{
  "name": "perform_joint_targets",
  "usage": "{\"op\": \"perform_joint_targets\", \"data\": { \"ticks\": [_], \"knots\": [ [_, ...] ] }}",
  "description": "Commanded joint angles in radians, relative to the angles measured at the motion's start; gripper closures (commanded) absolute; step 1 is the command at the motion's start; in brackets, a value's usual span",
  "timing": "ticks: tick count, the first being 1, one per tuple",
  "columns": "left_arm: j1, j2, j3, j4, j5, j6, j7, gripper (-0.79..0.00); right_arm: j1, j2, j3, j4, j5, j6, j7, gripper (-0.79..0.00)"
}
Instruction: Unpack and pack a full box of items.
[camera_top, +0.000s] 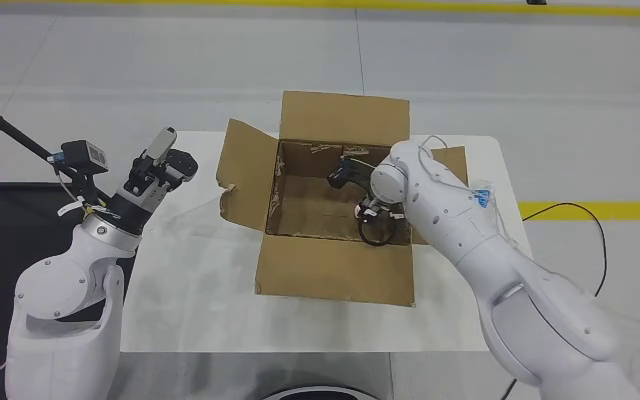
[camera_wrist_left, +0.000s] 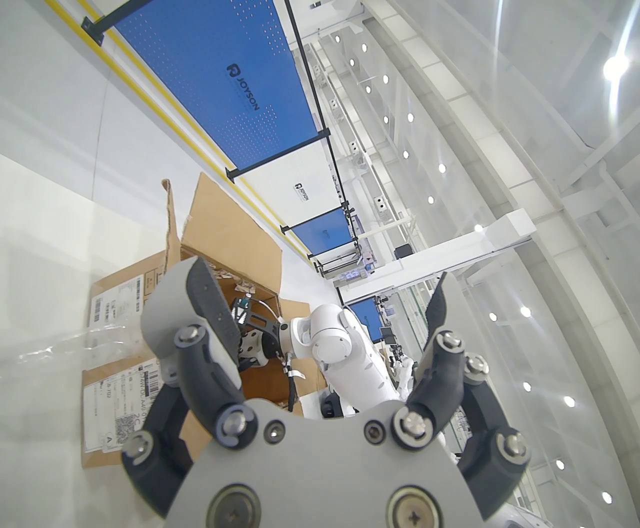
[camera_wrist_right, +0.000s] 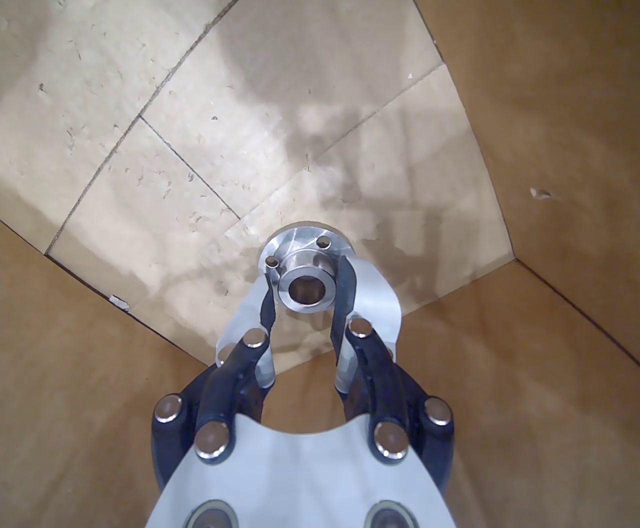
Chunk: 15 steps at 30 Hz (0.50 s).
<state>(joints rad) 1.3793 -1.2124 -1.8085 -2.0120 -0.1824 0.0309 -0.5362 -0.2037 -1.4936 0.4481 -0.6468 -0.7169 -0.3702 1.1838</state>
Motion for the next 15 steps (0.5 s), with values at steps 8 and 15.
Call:
{"op": "perform_joint_targets", "data": {
  "ticks": [8,15],
  "knots": [
    [0.0,0.0,0.0,0.0,0.0,0.0,0.0,-0.785,0.008,-0.033,-0.01,0.064,0.0,-0.024,-0.014,-0.24],
    [0.0,0.0,0.0,0.0,0.0,0.0,0.0,-0.785,0.018,-0.054,-0.01,0.107,-0.002,-0.034,-0.025,0.0]
  ]
}}
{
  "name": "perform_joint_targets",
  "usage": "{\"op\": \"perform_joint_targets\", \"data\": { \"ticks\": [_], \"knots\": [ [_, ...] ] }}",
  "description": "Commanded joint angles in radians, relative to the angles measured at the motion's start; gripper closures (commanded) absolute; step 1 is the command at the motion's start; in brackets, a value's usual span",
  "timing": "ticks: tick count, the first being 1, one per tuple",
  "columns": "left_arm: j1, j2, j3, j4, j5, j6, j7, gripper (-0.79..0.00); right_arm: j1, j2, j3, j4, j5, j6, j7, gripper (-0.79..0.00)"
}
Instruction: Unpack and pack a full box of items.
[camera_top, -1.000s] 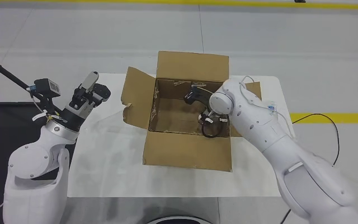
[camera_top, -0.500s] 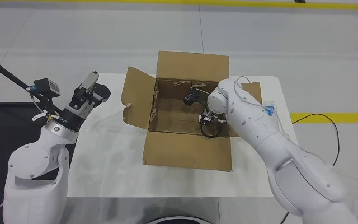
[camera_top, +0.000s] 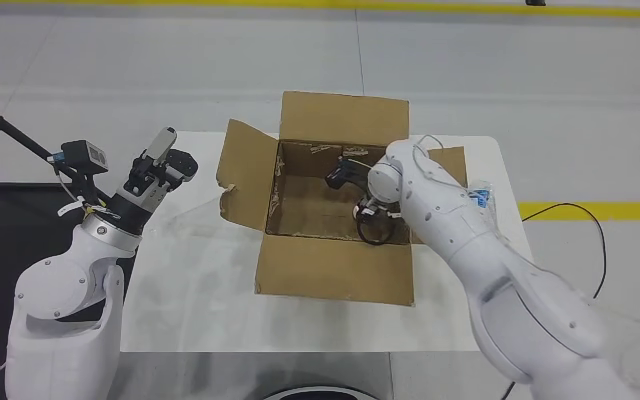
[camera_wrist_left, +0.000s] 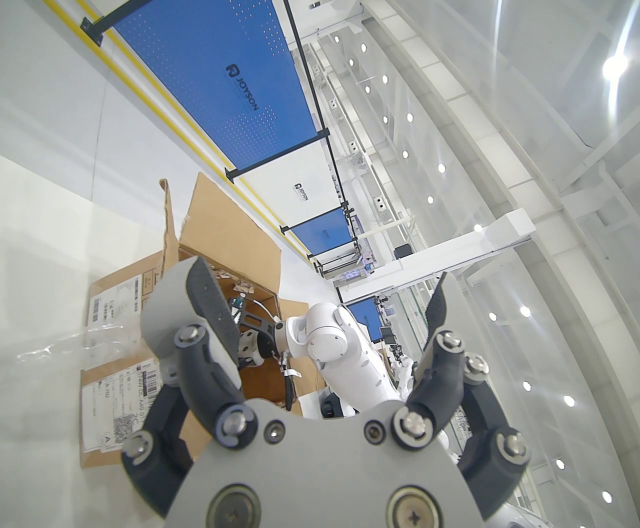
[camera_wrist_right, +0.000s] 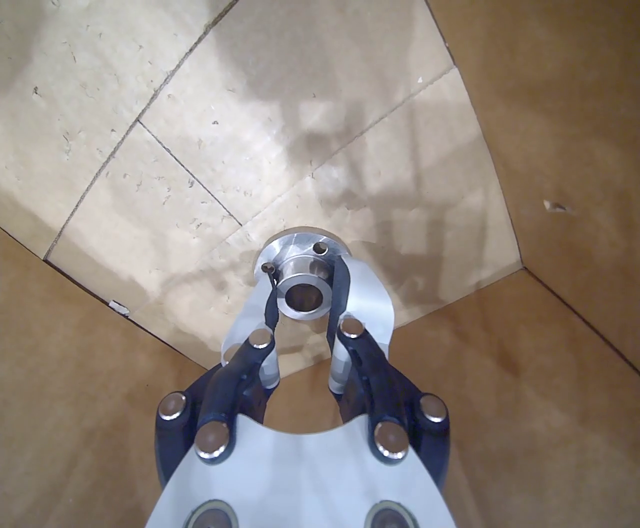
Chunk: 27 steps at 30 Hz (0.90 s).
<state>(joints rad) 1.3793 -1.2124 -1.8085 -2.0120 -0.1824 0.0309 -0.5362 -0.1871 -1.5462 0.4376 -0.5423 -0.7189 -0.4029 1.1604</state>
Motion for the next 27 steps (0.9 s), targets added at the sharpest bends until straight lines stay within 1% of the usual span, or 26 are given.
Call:
{"op": "perform_joint_targets", "data": {
  "ticks": [1,8,12,14,17,21,22,24,27],
  "knots": [
    [0.0,0.0,0.0,0.0,0.0,0.0,0.0,-0.785,0.004,-0.003,0.002,0.006,-0.001,-0.003,-0.006,0.0],
    [0.0,0.0,0.0,0.0,0.0,0.0,0.0,-0.785,0.021,-0.001,0.023,-0.008,-0.004,-0.037,-0.032,0.0],
    [0.0,0.0,0.0,0.0,0.0,0.0,0.0,-0.785,0.022,0.016,0.05,-0.048,0.001,-0.073,-0.059,0.0],
    [0.0,0.0,0.0,0.0,0.0,0.0,0.0,-0.785,0.021,0.032,0.072,-0.075,0.004,-0.1,-0.078,0.0],
    [0.0,0.0,0.0,0.0,0.0,0.0,0.0,-0.785,0.006,0.067,0.119,-0.141,0.008,-0.141,-0.119,0.0],
    [0.0,0.0,0.0,0.0,0.0,0.0,0.0,-0.785,-0.051,0.131,0.202,-0.279,-0.004,-0.185,-0.151,0.0],
    [0.0,0.0,0.0,0.0,0.0,0.0,0.0,-0.785,-0.082,0.157,0.241,-0.342,-0.005,-0.205,-0.159,0.0],
    [0.0,0.0,0.0,0.0,0.0,0.0,0.0,-0.785,-0.13,0.192,0.299,-0.428,-0.01,-0.229,-0.165,0.0],
    [0.0,0.0,0.0,0.0,0.0,0.0,0.0,-0.785,-0.249,0.256,0.426,-0.609,-0.014,-0.257,-0.176,0.0]
  ]
}}
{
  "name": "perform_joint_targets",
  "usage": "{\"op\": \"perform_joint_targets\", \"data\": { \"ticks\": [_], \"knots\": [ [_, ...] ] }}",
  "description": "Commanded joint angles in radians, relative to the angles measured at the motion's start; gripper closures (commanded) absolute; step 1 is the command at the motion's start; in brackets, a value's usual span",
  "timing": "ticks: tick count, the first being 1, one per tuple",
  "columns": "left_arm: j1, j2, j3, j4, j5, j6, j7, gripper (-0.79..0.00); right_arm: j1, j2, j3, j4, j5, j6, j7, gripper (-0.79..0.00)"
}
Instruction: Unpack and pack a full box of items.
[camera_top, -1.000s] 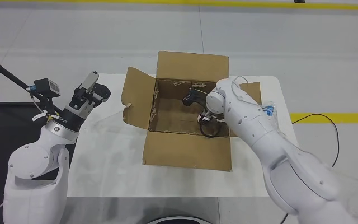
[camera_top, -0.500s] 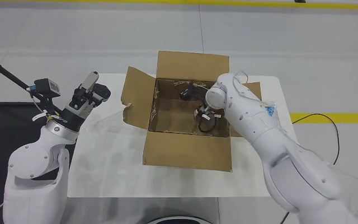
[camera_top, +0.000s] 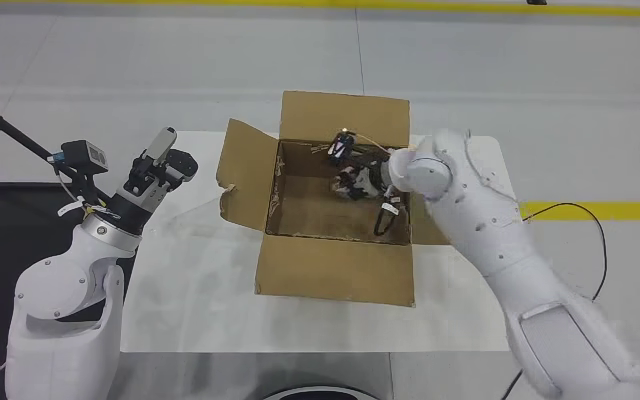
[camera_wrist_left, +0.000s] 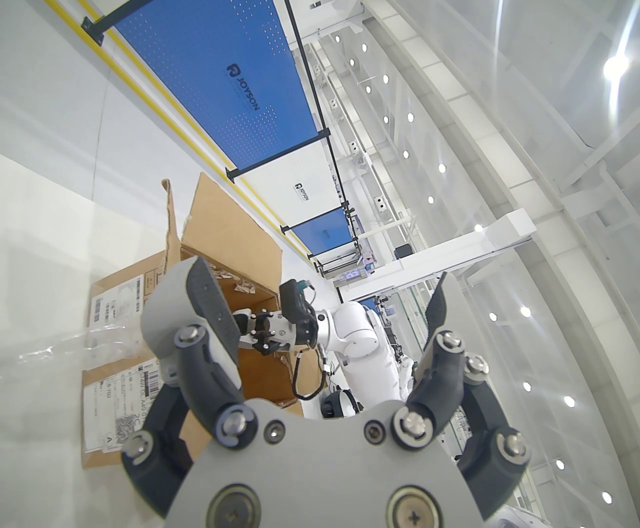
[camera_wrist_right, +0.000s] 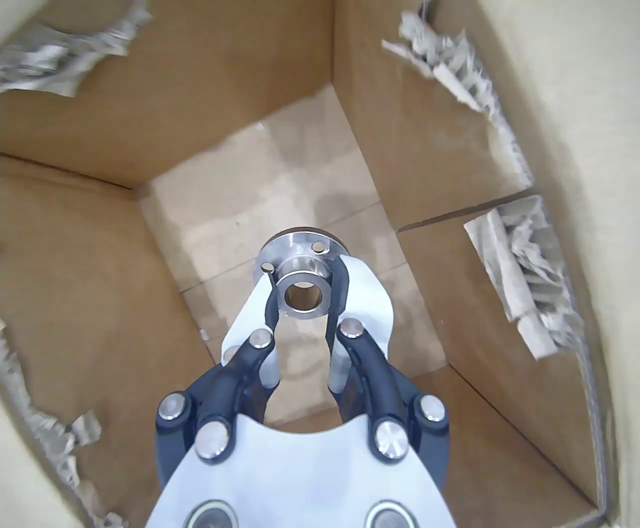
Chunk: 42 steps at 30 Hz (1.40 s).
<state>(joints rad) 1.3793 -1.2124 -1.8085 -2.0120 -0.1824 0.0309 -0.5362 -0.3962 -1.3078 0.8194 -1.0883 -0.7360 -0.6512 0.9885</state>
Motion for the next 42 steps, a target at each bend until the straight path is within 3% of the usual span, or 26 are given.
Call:
{"op": "perform_joint_targets", "data": {
  "ticks": [1,6,10,23,26,36,42],
  "knots": [
    [0.0,0.0,0.0,0.0,0.0,0.0,0.0,-0.785,-0.086,0.038,0.09,-0.126,-0.001,-0.019,-0.002,0.0],
    [0.0,0.0,0.0,0.0,0.0,0.0,0.0,-0.785,-0.315,0.115,0.311,-0.398,0.027,-0.071,-0.026,0.0],
    [0.0,0.0,0.0,0.0,0.0,0.0,0.0,-0.785,-0.43,0.147,0.432,-0.498,0.064,-0.127,-0.059,0.0],
    [0.0,0.0,0.0,0.0,0.0,0.0,0.0,-0.785,-0.43,0.147,0.432,-0.498,0.064,-0.127,-0.059,0.0],
    [0.0,0.0,0.0,0.0,0.0,0.0,0.0,-0.785,-0.445,0.149,0.438,-0.501,0.071,-0.111,-0.104,0.0],
    [0.0,0.0,0.0,0.0,0.0,0.0,0.0,-0.785,-0.518,0.179,0.6,-0.559,0.314,-0.179,-0.264,0.0],
    [0.0,0.0,0.0,0.0,0.0,0.0,0.0,-0.785,-0.57,0.202,0.705,-0.576,0.521,-0.284,-0.322,0.0]
  ]
}}
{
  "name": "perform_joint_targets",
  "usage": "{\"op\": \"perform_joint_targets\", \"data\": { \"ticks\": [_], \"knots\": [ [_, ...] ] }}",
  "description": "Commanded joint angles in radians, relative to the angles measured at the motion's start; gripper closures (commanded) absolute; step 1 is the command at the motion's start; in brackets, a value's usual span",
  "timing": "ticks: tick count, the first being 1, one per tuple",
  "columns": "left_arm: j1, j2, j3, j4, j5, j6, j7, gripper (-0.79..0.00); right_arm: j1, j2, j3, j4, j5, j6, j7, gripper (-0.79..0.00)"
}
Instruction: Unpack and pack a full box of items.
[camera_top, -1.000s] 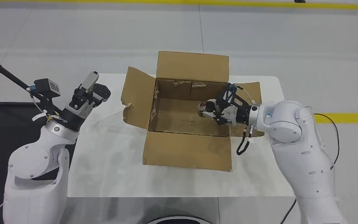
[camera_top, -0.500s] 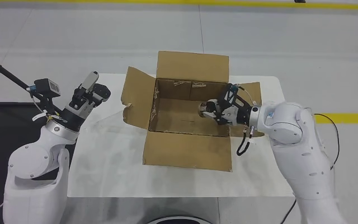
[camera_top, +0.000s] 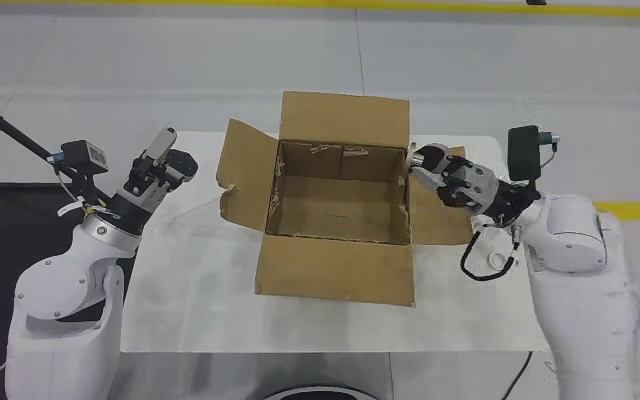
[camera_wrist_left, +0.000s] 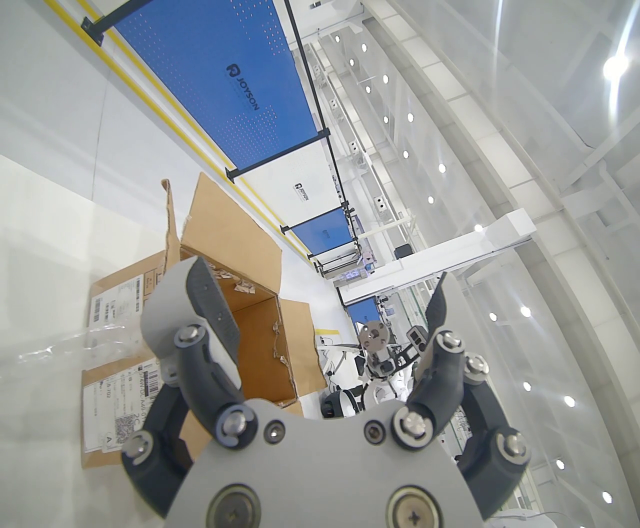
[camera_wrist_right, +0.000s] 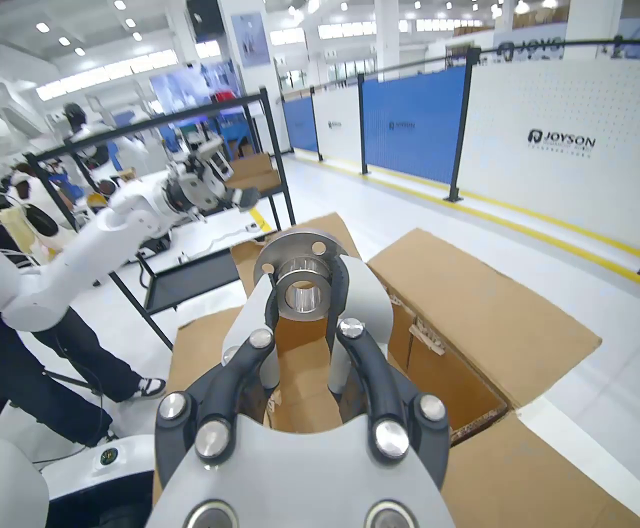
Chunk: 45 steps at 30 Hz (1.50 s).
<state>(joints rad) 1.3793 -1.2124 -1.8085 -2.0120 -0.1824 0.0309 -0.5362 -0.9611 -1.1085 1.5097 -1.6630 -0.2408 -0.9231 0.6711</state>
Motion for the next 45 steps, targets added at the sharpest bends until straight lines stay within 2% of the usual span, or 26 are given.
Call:
{"op": "perform_joint_targets", "data": {
  "ticks": [1,5,12,17,25,31,36,45],
  "knots": [
    [0.0,0.0,0.0,0.0,0.0,0.0,0.0,-0.785,-0.015,0.006,0.031,-0.004,0.047,-0.025,-0.012,0.0],
    [0.0,0.0,0.0,0.0,0.0,0.0,0.0,-0.785,-0.047,0.017,0.065,-0.026,0.09,-0.047,-0.023,0.0],
    [0.0,0.0,0.0,0.0,0.0,0.0,0.0,-0.785,-0.044,0.032,0.058,-0.021,0.103,-0.047,0.006,0.0],
    [0.0,0.0,0.0,0.0,0.0,0.0,0.0,-0.785,-0.06,0.041,0.116,-0.034,-0.061,0.043,-0.02,0.0],
    [0.0,0.0,0.0,0.0,0.0,0.0,0.0,-0.785,-0.208,0.06,0.263,-0.153,-0.306,0.249,-0.011,0.0],
    [0.0,0.0,0.0,0.0,0.0,0.0,0.0,-0.785,-0.314,0.072,0.35,-0.201,-0.387,0.365,0.041,0.0],
    [0.0,0.0,0.0,0.0,0.0,0.0,0.0,-0.785,-0.372,0.081,0.388,-0.22,-0.411,0.422,0.107,0.0],
    [0.0,0.0,0.0,0.0,0.0,0.0,0.0,-0.785,-0.402,0.102,0.4,-0.198,-0.404,0.475,0.316,0.0]
  ]
}}
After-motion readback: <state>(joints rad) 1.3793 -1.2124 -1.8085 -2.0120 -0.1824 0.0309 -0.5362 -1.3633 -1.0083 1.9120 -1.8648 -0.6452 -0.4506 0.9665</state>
